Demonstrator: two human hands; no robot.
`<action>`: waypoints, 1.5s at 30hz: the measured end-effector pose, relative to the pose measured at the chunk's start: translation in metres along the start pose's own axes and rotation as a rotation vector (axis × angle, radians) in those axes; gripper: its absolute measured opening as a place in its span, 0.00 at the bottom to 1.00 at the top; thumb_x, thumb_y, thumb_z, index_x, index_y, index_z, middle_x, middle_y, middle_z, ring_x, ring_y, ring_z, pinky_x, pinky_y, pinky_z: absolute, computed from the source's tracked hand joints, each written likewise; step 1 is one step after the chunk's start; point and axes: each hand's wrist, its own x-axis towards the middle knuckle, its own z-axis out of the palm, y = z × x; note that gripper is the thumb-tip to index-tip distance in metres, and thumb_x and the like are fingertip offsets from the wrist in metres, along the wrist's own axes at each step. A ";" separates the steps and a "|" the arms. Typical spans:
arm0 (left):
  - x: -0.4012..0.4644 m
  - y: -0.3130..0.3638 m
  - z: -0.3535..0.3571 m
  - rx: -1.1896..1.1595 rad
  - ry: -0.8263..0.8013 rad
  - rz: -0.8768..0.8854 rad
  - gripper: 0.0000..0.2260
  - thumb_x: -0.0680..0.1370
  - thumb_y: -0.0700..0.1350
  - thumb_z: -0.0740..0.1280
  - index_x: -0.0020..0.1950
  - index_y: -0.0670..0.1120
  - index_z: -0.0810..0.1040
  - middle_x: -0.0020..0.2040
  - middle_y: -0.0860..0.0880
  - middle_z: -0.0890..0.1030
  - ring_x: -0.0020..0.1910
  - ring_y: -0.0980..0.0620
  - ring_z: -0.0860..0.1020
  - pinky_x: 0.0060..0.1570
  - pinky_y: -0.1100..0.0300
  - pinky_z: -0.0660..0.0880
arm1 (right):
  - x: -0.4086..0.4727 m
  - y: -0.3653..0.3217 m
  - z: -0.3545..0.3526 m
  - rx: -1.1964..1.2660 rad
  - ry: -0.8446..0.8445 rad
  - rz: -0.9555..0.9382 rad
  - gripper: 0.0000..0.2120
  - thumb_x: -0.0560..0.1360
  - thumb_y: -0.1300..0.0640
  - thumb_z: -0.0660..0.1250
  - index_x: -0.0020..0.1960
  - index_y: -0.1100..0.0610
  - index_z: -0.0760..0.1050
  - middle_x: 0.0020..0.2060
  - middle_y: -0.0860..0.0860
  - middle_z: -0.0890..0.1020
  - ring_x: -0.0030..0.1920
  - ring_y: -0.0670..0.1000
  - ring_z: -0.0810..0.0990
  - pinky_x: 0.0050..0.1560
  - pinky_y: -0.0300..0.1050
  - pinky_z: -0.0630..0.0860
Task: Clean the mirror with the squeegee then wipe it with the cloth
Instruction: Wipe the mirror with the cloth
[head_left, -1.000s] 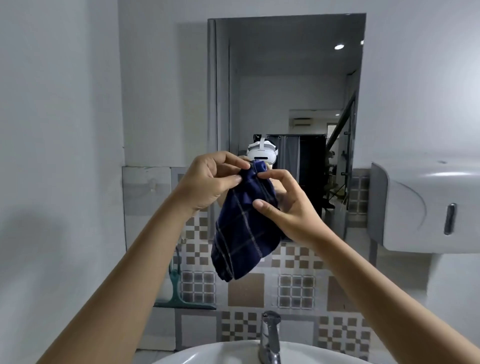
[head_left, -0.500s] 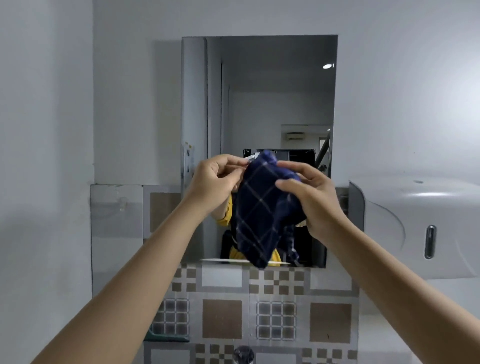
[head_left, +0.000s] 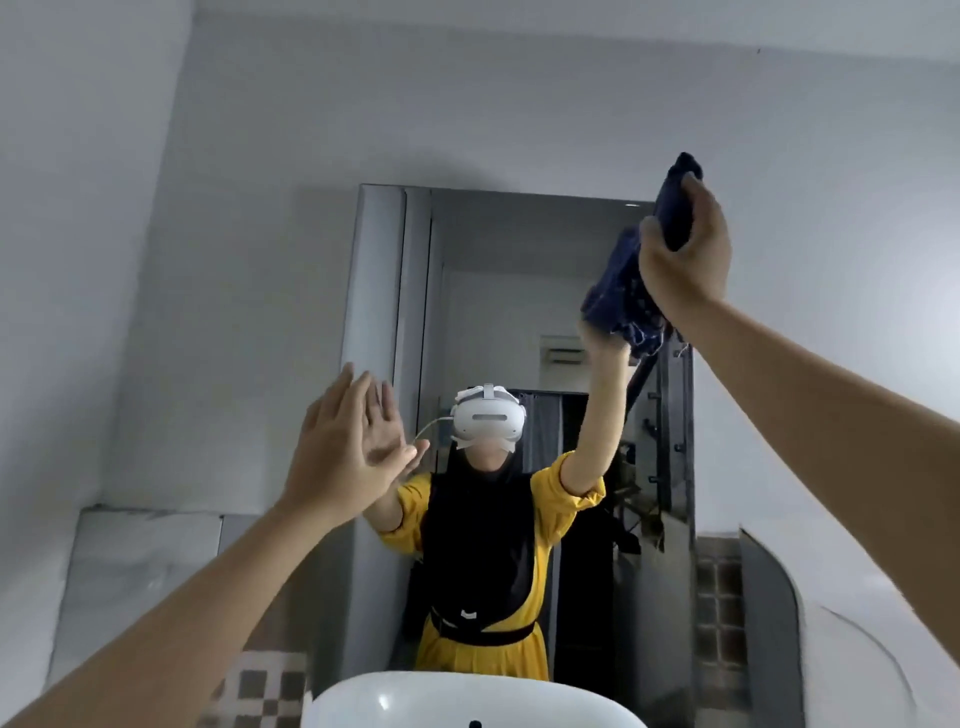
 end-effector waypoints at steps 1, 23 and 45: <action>-0.001 -0.010 0.003 0.047 -0.021 0.010 0.42 0.67 0.63 0.64 0.73 0.40 0.59 0.74 0.42 0.61 0.72 0.43 0.61 0.70 0.46 0.61 | 0.006 0.013 0.005 -0.170 -0.105 -0.083 0.29 0.76 0.51 0.62 0.75 0.51 0.59 0.71 0.49 0.69 0.70 0.51 0.68 0.71 0.50 0.59; -0.005 -0.079 0.028 0.072 -0.179 0.134 0.51 0.67 0.61 0.70 0.70 0.61 0.30 0.71 0.66 0.29 0.75 0.53 0.40 0.73 0.41 0.45 | -0.058 -0.072 0.228 -0.584 -0.126 -0.406 0.31 0.77 0.45 0.54 0.78 0.48 0.51 0.77 0.47 0.56 0.77 0.56 0.51 0.67 0.72 0.55; -0.004 -0.087 0.024 0.104 -0.211 0.099 0.50 0.62 0.70 0.63 0.73 0.60 0.36 0.74 0.65 0.35 0.76 0.48 0.48 0.70 0.36 0.54 | -0.040 0.033 0.098 -0.564 -0.201 -0.659 0.28 0.76 0.45 0.60 0.75 0.46 0.62 0.74 0.50 0.67 0.74 0.58 0.62 0.67 0.71 0.62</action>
